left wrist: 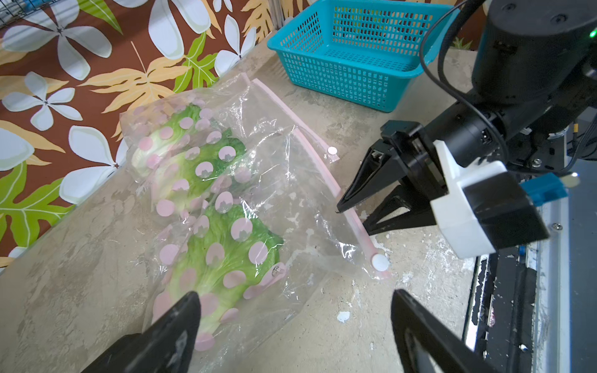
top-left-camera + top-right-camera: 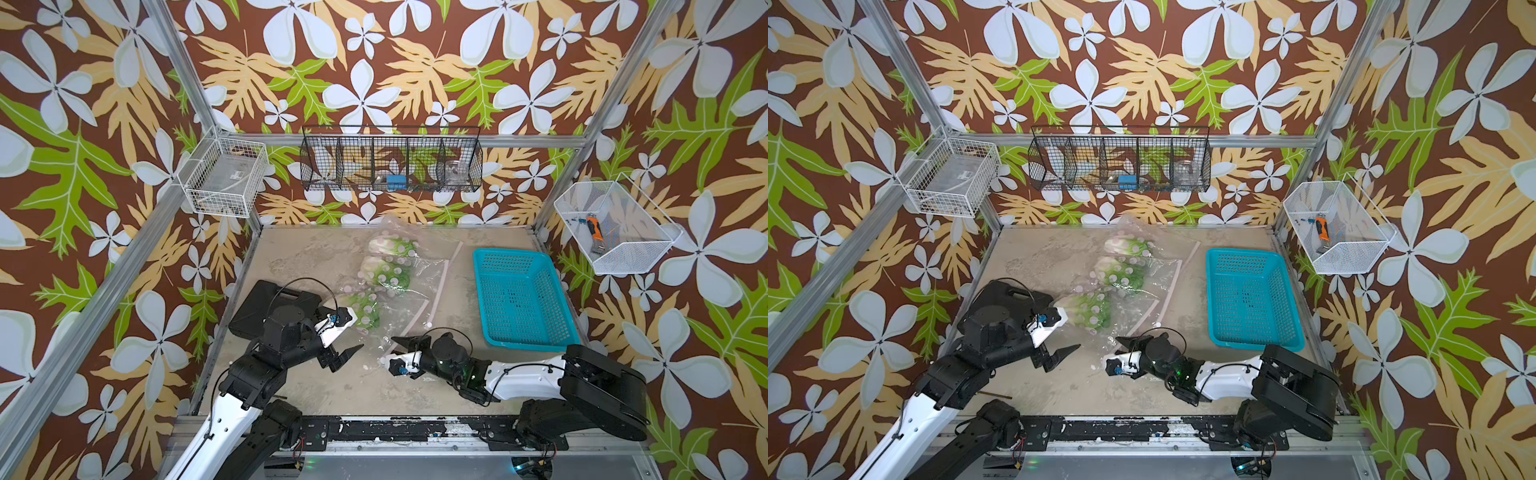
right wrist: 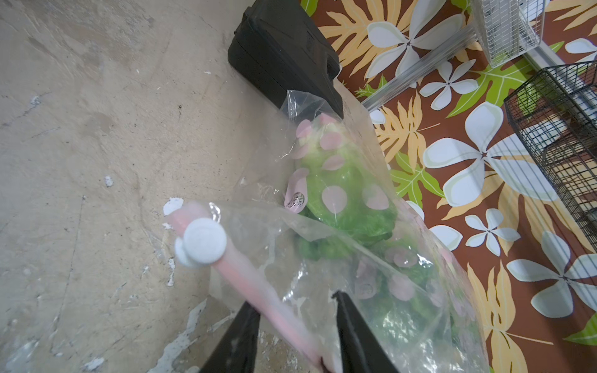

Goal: Open the zip-top bag and take out the chinese cabbages
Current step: Adjust the zipper food storage bag in the zipper food storage bag.

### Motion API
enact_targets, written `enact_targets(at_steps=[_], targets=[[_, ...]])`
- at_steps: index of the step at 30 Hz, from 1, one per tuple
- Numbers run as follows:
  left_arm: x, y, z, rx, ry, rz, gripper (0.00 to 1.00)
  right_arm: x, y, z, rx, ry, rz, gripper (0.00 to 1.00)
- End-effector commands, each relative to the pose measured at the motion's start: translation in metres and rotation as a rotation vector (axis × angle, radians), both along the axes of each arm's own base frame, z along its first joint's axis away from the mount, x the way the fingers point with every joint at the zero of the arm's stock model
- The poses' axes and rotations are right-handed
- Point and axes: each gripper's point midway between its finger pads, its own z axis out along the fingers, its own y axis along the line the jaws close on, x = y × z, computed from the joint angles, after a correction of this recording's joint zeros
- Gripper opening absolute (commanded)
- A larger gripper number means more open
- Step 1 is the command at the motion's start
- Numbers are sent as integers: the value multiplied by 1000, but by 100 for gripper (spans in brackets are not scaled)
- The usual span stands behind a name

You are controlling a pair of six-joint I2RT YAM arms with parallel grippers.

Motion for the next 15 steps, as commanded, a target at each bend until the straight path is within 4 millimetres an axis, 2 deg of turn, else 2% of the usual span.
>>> enact_targets(at_steps=[1, 6, 15], targets=[[-3, -3, -5, 24, 4, -32, 94, 0, 5, 5, 35, 25, 17, 30], [-2, -6, -12, 71, 5, -56, 96, -3, 8, -2, 23, 51, 38, 21], [0, -6, -25, 189, -30, -88, 97, -2, 7, 6, -4, 44, 38, 0]])
